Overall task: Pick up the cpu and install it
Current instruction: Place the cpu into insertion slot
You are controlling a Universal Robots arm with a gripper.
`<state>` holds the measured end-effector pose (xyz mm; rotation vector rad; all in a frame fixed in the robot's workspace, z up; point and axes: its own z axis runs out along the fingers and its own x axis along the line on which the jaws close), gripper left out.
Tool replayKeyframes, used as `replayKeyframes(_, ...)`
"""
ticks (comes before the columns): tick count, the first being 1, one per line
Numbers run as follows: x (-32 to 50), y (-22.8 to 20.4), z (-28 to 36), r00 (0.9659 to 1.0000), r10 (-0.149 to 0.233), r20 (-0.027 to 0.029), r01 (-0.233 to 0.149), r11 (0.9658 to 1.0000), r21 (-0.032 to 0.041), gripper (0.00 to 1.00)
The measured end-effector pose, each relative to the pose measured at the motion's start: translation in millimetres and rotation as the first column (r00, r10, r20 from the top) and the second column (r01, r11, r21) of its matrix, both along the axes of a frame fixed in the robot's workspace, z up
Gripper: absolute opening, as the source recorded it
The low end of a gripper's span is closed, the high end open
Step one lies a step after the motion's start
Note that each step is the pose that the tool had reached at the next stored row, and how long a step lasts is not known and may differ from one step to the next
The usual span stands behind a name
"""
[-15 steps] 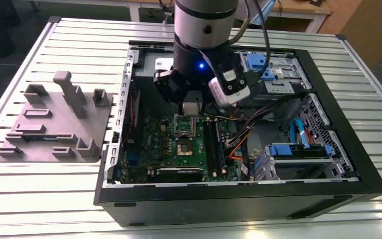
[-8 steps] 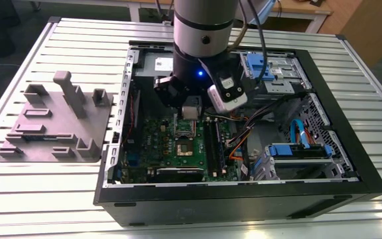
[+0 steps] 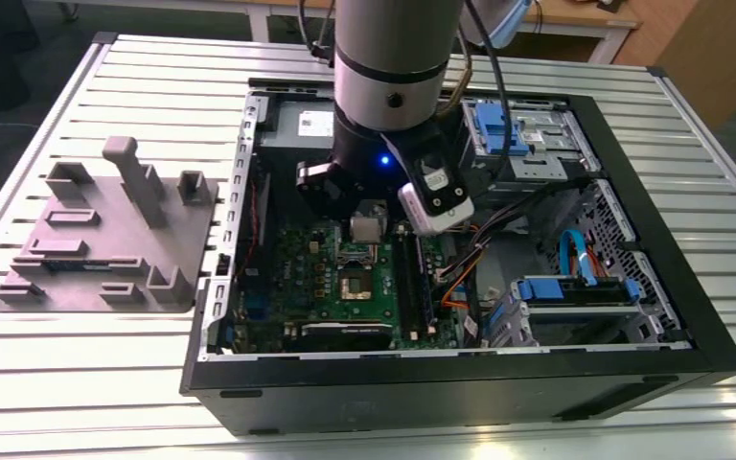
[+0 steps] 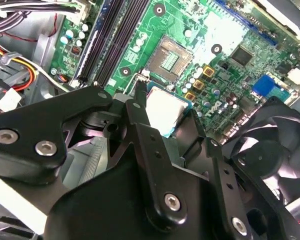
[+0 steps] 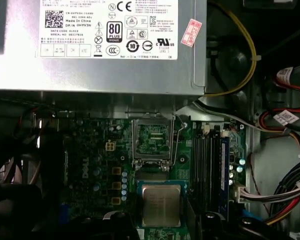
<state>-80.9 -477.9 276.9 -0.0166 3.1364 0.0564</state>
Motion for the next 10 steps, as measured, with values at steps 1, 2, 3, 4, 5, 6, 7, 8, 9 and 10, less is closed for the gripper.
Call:
replayKeyframes(1, 0.0, 0.0, 0.0, 1.0, 0.0, 0.0, 0.0, 1.0, -0.0001, 0.47)
replayKeyframes(2, 0.0, 0.0, 0.0, 1.0, 0.0, -0.0001, 0.0, 1.0, -0.0002, 0.47)
replayKeyframes(3, 0.0, 0.0, -1.5, 1.0, 0.0, 0.0, 0.0, 1.0, 0.0, 0.47)
replayKeyframes(4, 0.0, 0.0, -3.3, 1.0, 0.0, 0.0, 0.0, 1.0, 0.0, 0.47)
replayKeyframes(5, 0.0, 0.0, -5.1, 1.0, -0.002, 0.0001, 0.002, 1.0, 0.0002, 0.47)
replayKeyframes(6, 0.1, 0.0, -6.9, 1.0, -0.006, 0.0, 0.006, 1.0, 0.0, 0.47)
replayKeyframes(7, 0.1, 0.0, -8.7, 1.0, -0.01, 0.0, 0.01, 1.0, 0.0, 0.47)
replayKeyframes(8, 0.0, -0.1, -10.7, 0.9999, -0.013, 0.0, 0.013, 0.9999, 0.0, 0.47)
replayKeyframes(9, 0.0, -0.4, -12.4, 0.9999, -0.014, 0.0, 0.014, 0.9999, -0.0001, 0.47)
replayKeyframes(10, 0.0, -1.5, -14.1, 0.9999, -0.015, -0.0001, 0.015, 0.9999, -0.0002, 0.47)
